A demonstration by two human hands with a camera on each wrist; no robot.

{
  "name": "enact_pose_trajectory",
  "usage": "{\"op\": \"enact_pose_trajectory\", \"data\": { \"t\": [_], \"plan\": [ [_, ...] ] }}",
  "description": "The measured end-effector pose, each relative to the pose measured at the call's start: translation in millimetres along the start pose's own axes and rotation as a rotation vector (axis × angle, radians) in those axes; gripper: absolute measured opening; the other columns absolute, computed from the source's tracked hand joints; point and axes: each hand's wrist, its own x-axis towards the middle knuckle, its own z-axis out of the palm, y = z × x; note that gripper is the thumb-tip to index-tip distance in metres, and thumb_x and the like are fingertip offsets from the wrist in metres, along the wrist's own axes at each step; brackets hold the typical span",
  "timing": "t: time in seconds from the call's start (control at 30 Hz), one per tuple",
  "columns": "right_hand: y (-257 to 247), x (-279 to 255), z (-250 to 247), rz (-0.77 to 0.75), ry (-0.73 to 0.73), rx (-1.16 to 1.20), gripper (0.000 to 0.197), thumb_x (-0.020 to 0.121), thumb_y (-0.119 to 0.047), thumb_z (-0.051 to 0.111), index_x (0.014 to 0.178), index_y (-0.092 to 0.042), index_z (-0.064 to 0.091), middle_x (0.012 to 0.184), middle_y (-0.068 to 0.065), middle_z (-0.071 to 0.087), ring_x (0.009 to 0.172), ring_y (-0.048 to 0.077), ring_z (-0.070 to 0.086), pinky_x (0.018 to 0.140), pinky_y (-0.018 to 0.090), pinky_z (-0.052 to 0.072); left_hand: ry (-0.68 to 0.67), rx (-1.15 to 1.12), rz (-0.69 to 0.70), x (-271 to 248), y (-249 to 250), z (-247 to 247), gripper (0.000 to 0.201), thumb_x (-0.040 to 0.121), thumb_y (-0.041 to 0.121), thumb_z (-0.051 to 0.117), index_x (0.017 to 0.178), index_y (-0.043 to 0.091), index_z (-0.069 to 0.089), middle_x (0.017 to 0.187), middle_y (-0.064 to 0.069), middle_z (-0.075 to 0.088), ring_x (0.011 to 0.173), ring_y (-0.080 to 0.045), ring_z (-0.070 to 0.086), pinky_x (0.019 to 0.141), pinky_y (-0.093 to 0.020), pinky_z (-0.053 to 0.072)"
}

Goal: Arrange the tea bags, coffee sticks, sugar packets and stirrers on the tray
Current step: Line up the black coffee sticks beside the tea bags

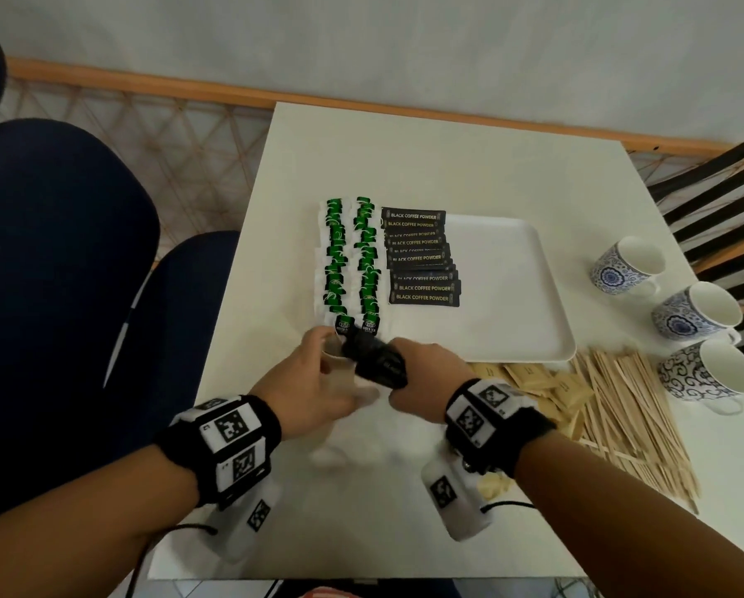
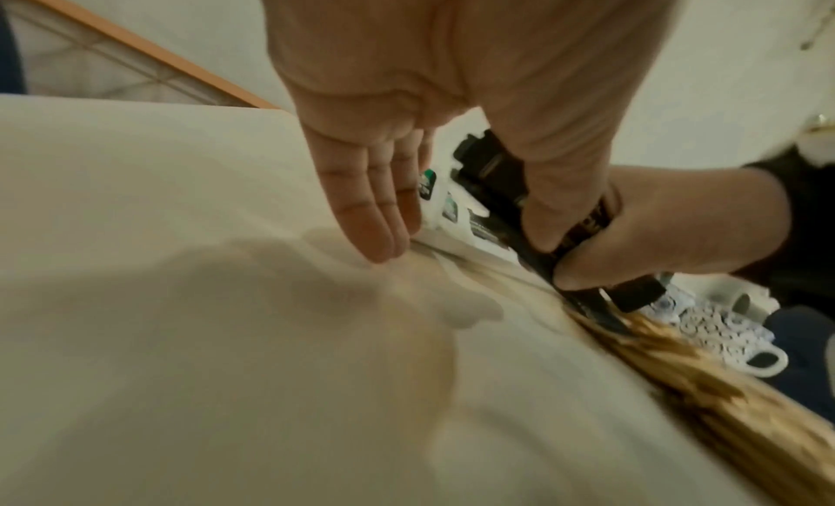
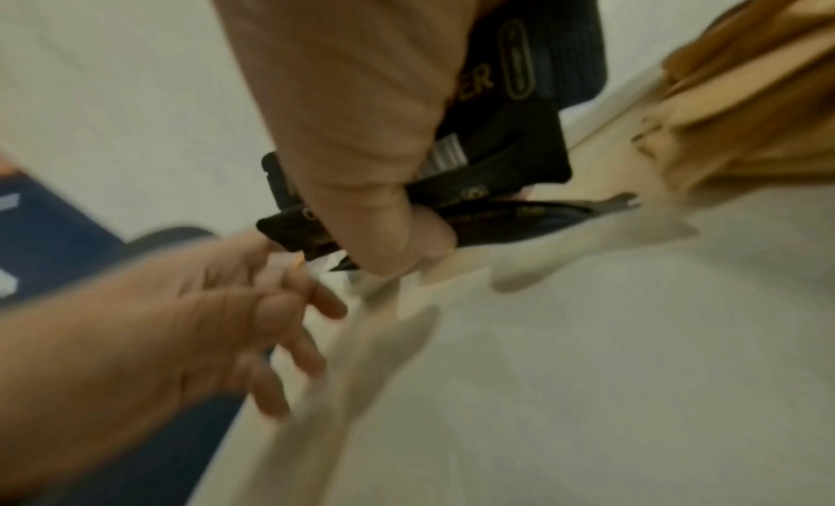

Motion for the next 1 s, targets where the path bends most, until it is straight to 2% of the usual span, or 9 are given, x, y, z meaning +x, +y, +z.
{"op": "enact_pose_trajectory", "data": {
  "t": [0.07, 0.13, 0.27, 0.4, 0.53, 0.63, 0.7, 0.83, 1.0],
  "plan": [
    [2, -2, -13, 0.021, 0.072, 0.276, 0.027, 0.072, -0.015, 0.067, 0.091, -0.026, 0.052, 0.075, -0.005, 0.059, 0.063, 0.013, 0.058, 0.053, 0.025, 0.048, -0.032, -0.148, -0.013, -2, 6, -7, 0.080, 0.058, 0.071, 0.070, 0.121, 0.035, 0.036, 0.109, 0.019, 0.048, 0.096, -0.007, 0.053, 0.076, -0.020, 0.045],
    [-2, -4, -23, -0.021, 0.101, 0.502, 0.026, 0.071, -0.007, 0.068, 0.084, -0.025, 0.054, 0.069, -0.003, 0.059, 0.054, 0.011, 0.056, 0.049, 0.024, 0.048, -0.093, -0.237, 0.033, 2, 14, -8, 0.084, 0.056, 0.078, 0.064, 0.124, 0.034, 0.043, 0.115, 0.013, 0.052, 0.104, -0.007, 0.054, 0.086, -0.021, 0.046],
    [-15, -4, -30, -0.178, -0.036, 0.530, 0.021, 0.075, -0.002, 0.065, 0.081, -0.020, 0.056, 0.067, -0.004, 0.058, 0.051, 0.003, 0.054, 0.049, 0.019, 0.048, -0.118, -0.450, 0.117, 18, 47, 0, 0.062, 0.062, 0.065, 0.067, 0.118, 0.043, 0.051, 0.118, 0.011, 0.061, 0.115, -0.006, 0.055, 0.099, -0.027, 0.045],
    [-10, 3, -38, -0.260, -0.054, 0.660, 0.013, 0.078, 0.001, 0.060, 0.084, -0.009, 0.056, 0.066, 0.004, 0.057, 0.058, 0.016, 0.056, 0.053, 0.033, 0.049, -0.017, -0.550, 0.160, 29, 78, 0, 0.030, 0.076, 0.054, 0.065, 0.102, 0.039, 0.068, 0.103, 0.008, 0.071, 0.102, -0.008, 0.065, 0.093, -0.031, 0.051],
    [14, 7, -51, -0.235, -0.075, 0.648, 0.013, 0.082, -0.014, 0.069, 0.091, -0.021, 0.062, 0.076, -0.004, 0.066, 0.065, 0.005, 0.062, 0.062, 0.020, 0.054, 0.028, -0.649, 0.109, 40, 92, 3, 0.041, 0.073, 0.054, 0.065, 0.107, 0.031, 0.071, 0.100, 0.005, 0.073, 0.097, -0.012, 0.069, 0.089, -0.037, 0.053],
    [39, 14, -52, -0.177, -0.033, 0.614, 0.016, 0.082, -0.027, 0.072, 0.095, -0.026, 0.062, 0.086, 0.000, 0.070, 0.073, 0.008, 0.065, 0.069, 0.026, 0.056, 0.070, -0.708, 0.047, 54, 95, 7, 0.027, 0.084, 0.037, 0.067, 0.102, 0.018, 0.071, 0.091, -0.009, 0.074, 0.083, -0.029, 0.071, 0.067, -0.034, 0.056],
    [50, 17, -52, -0.181, 0.000, 0.603, 0.016, 0.084, -0.026, 0.070, 0.097, -0.024, 0.062, 0.086, 0.003, 0.071, 0.073, 0.014, 0.065, 0.071, 0.034, 0.056, 0.107, -0.720, 0.002, 62, 95, 9, 0.024, 0.085, 0.033, 0.069, 0.100, 0.013, 0.071, 0.087, -0.012, 0.073, 0.076, -0.031, 0.070, 0.061, -0.032, 0.054],
    [57, 21, -51, -0.194, -0.011, 0.587, 0.016, 0.085, -0.026, 0.069, 0.097, -0.018, 0.062, 0.079, 0.001, 0.069, 0.065, 0.013, 0.065, 0.065, 0.032, 0.056, 0.135, -0.757, -0.055, 69, 94, 14, 0.025, 0.081, 0.030, 0.074, 0.100, 0.014, 0.073, 0.092, -0.009, 0.074, 0.083, -0.028, 0.071, 0.066, -0.033, 0.054],
    [67, 26, -58, -0.125, 0.045, 0.809, 0.011, 0.092, -0.017, 0.059, 0.099, -0.013, 0.066, 0.074, 0.003, 0.066, 0.052, 0.011, 0.055, 0.052, 0.022, 0.046, 0.188, -0.755, -0.102, 72, 90, 11, 0.015, 0.080, 0.030, 0.075, 0.080, 0.016, 0.074, 0.077, -0.006, 0.071, 0.078, -0.029, 0.069, 0.077, -0.041, 0.056]
  ]
}}
